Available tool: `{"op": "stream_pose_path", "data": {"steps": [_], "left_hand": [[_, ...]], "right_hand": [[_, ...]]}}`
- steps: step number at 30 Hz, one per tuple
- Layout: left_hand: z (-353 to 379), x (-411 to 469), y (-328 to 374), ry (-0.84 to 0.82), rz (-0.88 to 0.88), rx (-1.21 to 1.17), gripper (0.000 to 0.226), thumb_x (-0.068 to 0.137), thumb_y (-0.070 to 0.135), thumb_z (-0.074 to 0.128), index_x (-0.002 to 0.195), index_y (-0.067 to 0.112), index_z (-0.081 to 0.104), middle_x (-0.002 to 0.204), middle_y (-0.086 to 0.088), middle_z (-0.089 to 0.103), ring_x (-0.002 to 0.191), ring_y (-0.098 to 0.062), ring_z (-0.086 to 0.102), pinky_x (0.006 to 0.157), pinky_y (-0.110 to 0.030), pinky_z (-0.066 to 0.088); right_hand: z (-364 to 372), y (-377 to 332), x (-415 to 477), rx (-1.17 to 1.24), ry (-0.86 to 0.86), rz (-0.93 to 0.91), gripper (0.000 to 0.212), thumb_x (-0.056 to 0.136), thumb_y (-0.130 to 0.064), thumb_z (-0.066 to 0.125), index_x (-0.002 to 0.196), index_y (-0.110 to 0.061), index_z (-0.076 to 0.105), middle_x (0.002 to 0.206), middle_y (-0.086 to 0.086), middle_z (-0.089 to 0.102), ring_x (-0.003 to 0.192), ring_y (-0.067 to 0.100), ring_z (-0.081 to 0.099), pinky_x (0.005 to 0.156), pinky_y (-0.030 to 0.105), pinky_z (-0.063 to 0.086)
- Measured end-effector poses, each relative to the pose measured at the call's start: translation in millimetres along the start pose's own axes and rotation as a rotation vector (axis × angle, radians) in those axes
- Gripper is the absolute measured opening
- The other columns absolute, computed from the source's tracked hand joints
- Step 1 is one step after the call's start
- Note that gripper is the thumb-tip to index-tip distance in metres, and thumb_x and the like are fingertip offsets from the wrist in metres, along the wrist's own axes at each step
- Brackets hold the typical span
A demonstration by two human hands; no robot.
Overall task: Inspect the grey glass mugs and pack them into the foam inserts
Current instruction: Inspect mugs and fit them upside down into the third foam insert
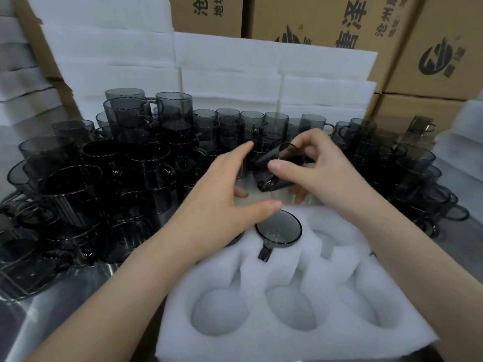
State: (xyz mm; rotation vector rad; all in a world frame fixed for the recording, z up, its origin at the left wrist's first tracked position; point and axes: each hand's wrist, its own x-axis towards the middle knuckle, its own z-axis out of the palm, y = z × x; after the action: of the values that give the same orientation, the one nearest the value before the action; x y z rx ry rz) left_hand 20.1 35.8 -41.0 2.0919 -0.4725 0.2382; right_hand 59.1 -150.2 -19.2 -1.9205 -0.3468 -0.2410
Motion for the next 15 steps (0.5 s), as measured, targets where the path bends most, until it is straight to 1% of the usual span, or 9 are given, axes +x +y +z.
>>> {"op": "stream_pose_path", "data": {"steps": [1,3,5,7,8,9,11,13,15], "left_hand": [[0.2,-0.2,-0.5,0.008,0.004,0.008,0.096,0.065,0.057,0.075,0.146,0.046,0.027,0.135,0.030,0.037,0.097,0.011,0.054,0.080,-0.015,0.046],[1.2,-0.1,-1.2,-0.001,0.025,0.037,0.094,0.065,0.052,0.078,0.146,0.042,0.031,0.131,0.030,0.038,0.099,0.013,0.049,0.087,-0.018,0.047],[1.4,1.1,-0.9,0.007,0.039,0.054,0.087,0.069,0.043,0.082,0.144,0.038,0.037,0.125,0.029,0.042,0.099,0.010,0.049,0.093,-0.026,0.048],[1.0,3.0,-1.4,0.055,0.034,0.050,0.079,0.071,0.035,0.081,0.141,0.032,0.044,0.127,0.020,0.048,0.102,0.002,0.052,0.097,-0.031,0.048],[0.5,4.0,-1.7,0.084,0.026,0.041,0.076,0.072,0.033,0.080,0.140,0.029,0.047,0.129,0.015,0.050,0.107,-0.005,0.054,0.098,-0.031,0.047],[0.1,4.5,-2.1,0.109,0.022,0.039,0.073,0.072,0.032,0.079,0.139,0.027,0.049,0.129,0.011,0.052,0.109,-0.008,0.054,0.098,-0.028,0.046],[-1.0,4.3,-1.9,0.131,0.039,0.067,0.069,0.073,0.028,0.078,0.137,0.027,0.053,0.125,0.009,0.054,0.107,-0.003,0.052,0.093,-0.017,0.041],[-1.3,4.0,-0.8,0.133,0.060,0.093,0.066,0.072,0.025,0.080,0.134,0.026,0.056,0.121,0.009,0.056,0.098,0.004,0.050,0.086,-0.007,0.036],[-1.6,3.9,-0.1,0.141,0.076,0.107,0.065,0.070,0.025,0.082,0.131,0.025,0.059,0.120,0.010,0.057,0.094,0.006,0.049,0.082,-0.003,0.034]], "right_hand": [[2.1,-2.1,-2.0,0.053,-0.063,-0.002,0.054,0.063,-0.047,0.086,0.094,-0.024,0.049,0.090,0.000,0.067,0.055,0.026,0.063,0.047,0.033,0.049],[4.8,-4.1,-4.2,0.059,-0.128,-0.044,0.050,0.066,-0.043,0.084,0.102,-0.031,0.052,0.093,-0.001,0.068,0.051,0.017,0.061,0.047,0.031,0.048],[5.8,-4.3,-5.4,0.071,-0.163,-0.086,0.048,0.069,-0.037,0.084,0.110,-0.035,0.057,0.100,0.003,0.066,0.055,0.013,0.062,0.051,0.030,0.050],[5.8,-2.2,-7.2,0.128,-0.225,-0.088,0.053,0.068,-0.030,0.081,0.117,-0.029,0.061,0.110,0.009,0.063,0.066,0.017,0.065,0.058,0.034,0.055],[5.9,-1.5,-8.2,0.158,-0.258,-0.083,0.056,0.067,-0.026,0.080,0.120,-0.026,0.061,0.114,0.010,0.063,0.073,0.020,0.067,0.066,0.037,0.059],[6.5,-0.5,-9.1,0.171,-0.283,-0.090,0.058,0.067,-0.022,0.079,0.121,-0.023,0.060,0.117,0.010,0.062,0.080,0.023,0.069,0.073,0.039,0.060],[8.3,1.2,-9.7,0.147,-0.295,-0.133,0.056,0.067,-0.019,0.082,0.119,-0.023,0.061,0.117,0.011,0.062,0.090,0.027,0.070,0.084,0.039,0.058],[9.8,2.8,-9.7,0.125,-0.270,-0.150,0.053,0.065,-0.019,0.087,0.111,-0.027,0.061,0.116,0.013,0.061,0.089,0.029,0.071,0.083,0.040,0.059],[11.9,4.0,-10.1,0.130,-0.245,-0.161,0.049,0.063,-0.020,0.088,0.103,-0.027,0.060,0.113,0.013,0.061,0.083,0.029,0.071,0.077,0.043,0.060]]}}
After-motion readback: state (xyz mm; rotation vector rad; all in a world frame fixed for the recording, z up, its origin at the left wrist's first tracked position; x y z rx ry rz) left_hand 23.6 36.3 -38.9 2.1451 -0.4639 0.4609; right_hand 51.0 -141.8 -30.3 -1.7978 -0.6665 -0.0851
